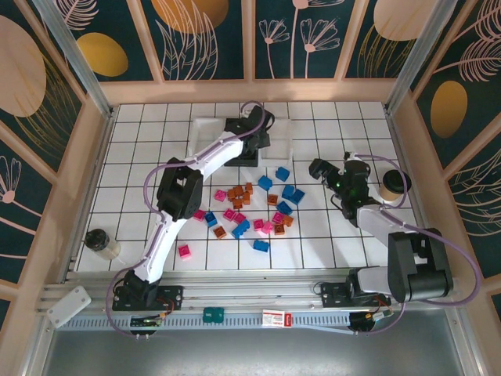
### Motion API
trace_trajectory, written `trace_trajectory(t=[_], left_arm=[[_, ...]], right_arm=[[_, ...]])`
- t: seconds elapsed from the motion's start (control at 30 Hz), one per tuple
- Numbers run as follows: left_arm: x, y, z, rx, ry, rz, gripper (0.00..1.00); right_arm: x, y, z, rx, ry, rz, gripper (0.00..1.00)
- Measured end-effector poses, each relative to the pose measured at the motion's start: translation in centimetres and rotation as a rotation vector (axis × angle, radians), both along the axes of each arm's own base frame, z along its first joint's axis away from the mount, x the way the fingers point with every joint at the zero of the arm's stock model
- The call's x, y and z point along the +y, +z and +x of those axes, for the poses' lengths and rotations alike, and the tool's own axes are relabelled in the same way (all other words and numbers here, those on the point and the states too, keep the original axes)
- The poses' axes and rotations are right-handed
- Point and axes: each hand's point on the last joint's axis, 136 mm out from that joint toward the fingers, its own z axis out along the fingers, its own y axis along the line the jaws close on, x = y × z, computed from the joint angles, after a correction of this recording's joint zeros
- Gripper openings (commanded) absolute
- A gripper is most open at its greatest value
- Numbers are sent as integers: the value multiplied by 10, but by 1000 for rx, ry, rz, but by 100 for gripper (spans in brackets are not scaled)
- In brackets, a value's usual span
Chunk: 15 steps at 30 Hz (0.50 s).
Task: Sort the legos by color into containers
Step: Move the container to the top-center of the table.
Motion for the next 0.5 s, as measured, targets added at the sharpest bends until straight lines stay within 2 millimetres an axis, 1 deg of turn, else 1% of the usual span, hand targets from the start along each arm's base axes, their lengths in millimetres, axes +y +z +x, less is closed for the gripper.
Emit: trace_trajectory(t=[0.07, 0.17, 0.3, 0.4, 0.5], left_arm=[[-6, 0, -9, -2, 5, -18, 0], [-11, 0, -33, 6, 4, -46, 0], [-13, 0, -60, 17, 1, -80, 0], [-13, -1, -75, 20, 0, -103, 0], [-13, 0, -84, 20, 2, -120, 0]], right_arm=[[0, 3, -2, -11, 1, -1, 99], [-1, 4, -6, -14, 0, -5, 99], [-2, -1, -10, 4, 1, -9, 97], [-2, -6, -12, 18, 2, -10, 96], [-2, -9, -15, 26, 5, -9, 95]])
